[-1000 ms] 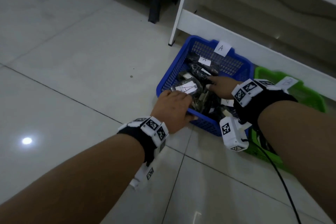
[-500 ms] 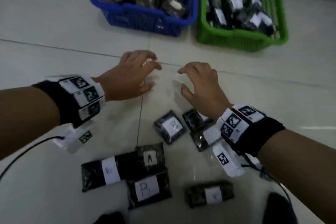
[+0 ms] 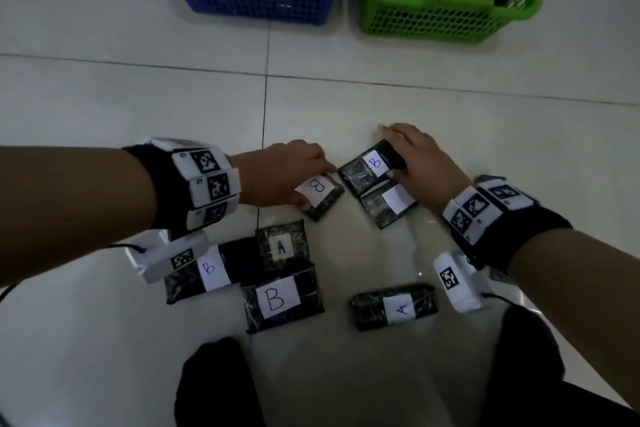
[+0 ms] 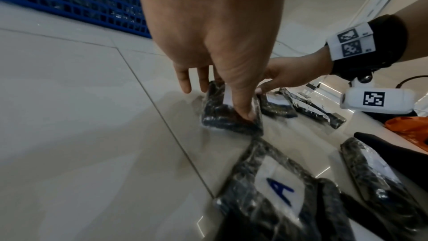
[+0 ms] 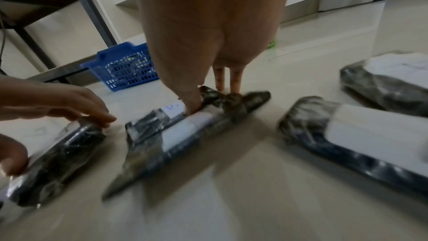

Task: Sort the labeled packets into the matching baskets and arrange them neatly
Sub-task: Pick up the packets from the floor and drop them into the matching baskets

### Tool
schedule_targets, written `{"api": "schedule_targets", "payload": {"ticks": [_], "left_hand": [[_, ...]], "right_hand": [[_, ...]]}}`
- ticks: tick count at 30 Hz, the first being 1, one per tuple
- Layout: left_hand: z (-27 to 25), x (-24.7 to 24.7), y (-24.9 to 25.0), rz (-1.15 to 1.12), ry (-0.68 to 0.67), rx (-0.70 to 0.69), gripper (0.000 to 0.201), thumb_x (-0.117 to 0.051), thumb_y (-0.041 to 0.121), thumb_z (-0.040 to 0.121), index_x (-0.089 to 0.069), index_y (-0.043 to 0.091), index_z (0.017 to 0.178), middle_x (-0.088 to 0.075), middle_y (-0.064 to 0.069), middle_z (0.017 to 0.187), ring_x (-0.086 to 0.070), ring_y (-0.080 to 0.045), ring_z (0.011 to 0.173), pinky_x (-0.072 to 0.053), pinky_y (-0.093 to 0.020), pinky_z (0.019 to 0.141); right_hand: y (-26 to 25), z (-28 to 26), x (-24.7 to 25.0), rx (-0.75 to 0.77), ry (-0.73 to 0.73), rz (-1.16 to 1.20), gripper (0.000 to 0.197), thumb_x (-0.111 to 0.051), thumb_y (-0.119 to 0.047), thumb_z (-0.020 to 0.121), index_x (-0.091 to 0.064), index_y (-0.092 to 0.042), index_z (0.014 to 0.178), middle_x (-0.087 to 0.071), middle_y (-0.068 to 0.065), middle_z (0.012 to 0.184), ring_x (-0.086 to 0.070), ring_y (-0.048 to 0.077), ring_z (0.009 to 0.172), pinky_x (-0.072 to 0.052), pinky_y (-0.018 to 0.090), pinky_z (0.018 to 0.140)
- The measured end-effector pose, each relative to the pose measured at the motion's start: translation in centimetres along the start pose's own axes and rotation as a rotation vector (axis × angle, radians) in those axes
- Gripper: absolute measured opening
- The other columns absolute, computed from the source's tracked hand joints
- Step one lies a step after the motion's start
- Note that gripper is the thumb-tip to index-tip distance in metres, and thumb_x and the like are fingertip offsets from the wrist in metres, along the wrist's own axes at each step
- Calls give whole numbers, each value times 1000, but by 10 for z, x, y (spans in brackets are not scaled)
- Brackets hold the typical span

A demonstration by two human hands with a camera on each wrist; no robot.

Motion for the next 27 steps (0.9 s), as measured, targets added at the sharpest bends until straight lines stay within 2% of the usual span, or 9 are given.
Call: {"api": "schedule_targets", "payload": {"ticks": [3,6,10,15,17,20,23,25,27], "left_hand": [[-4,7,2,-100,-7,98,51,-66,23,85,-43,19,130,-40,-1,122,-52,-19,101,-46,-31,86],[-9,14,1,-173,3,173,41,-64,16,86,-44,18,122,-41,-1,114,-53,-20,92,-46,-29,77],[-11,31,-6,-262,9,279,38,-65,18,86,-47,18,119,-52,-2,108,-52,-18,93,-37,-26,75],[-2,81,-12,-309,144,355,43,-68,23,84,-49,17,122,-62,-4,111,-53,-15,89,-42,-26,77],[6,112,-11,-313,282,378,47,-69,24,83,-48,17,125,-61,-4,113,-54,-15,90,-42,-25,76],[23,151,-8,-388,432,401,51,-67,20,84,-45,15,129,-61,-5,114,-55,-14,86,-43,-25,73],[43,188,-4,-456,553,405,49,-65,16,86,-42,11,129,-60,-8,115,-56,-16,85,-44,-27,70],[57,207,-3,-507,640,434,45,-61,11,87,-42,9,127,-59,-9,116,-59,-21,90,-50,-34,75],[71,220,-5,-561,702,461,43,-59,8,86,-41,8,125,-61,-13,115,-62,-26,95,-55,-42,82]], "right_hand": [[-5,15,6,24,-113,-80,64,-64,-12,83,-40,-27,140,-34,-1,148,-34,29,125,-33,39,103],[-11,24,22,51,-132,-209,46,-68,-17,78,-55,-24,121,-48,3,124,-40,29,113,-36,36,90],[-22,37,45,88,-250,-275,24,-61,-9,82,-58,-9,105,-56,13,114,-51,31,103,-34,30,75],[-28,67,114,49,-392,-354,27,-69,-15,82,-62,-5,106,-63,11,97,-52,24,79,-40,24,62],[-30,77,160,10,-362,-385,31,-66,-16,85,-61,-3,113,-61,8,93,-49,21,73,-41,21,56],[-24,87,231,-70,-225,-386,38,-59,-15,90,-57,4,123,-60,20,113,-49,21,71,-42,19,47],[-7,92,290,-127,-2,-338,36,-55,-9,91,-53,11,122,-54,20,92,-53,29,70,-36,9,34],[6,93,317,-142,173,-229,38,-58,-7,88,-49,7,123,-54,18,80,-55,33,63,-40,19,34],[26,96,330,-165,308,-67,37,-58,-8,87,-45,-1,121,-58,18,84,-55,30,57,-47,34,48]]}}
Point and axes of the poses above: each hand's wrist, its own z-axis towards the middle knuckle, its own x-axis out of the back of the hand, y = z × x, the point moved 4 cm from there along z, towards the middle knuckle
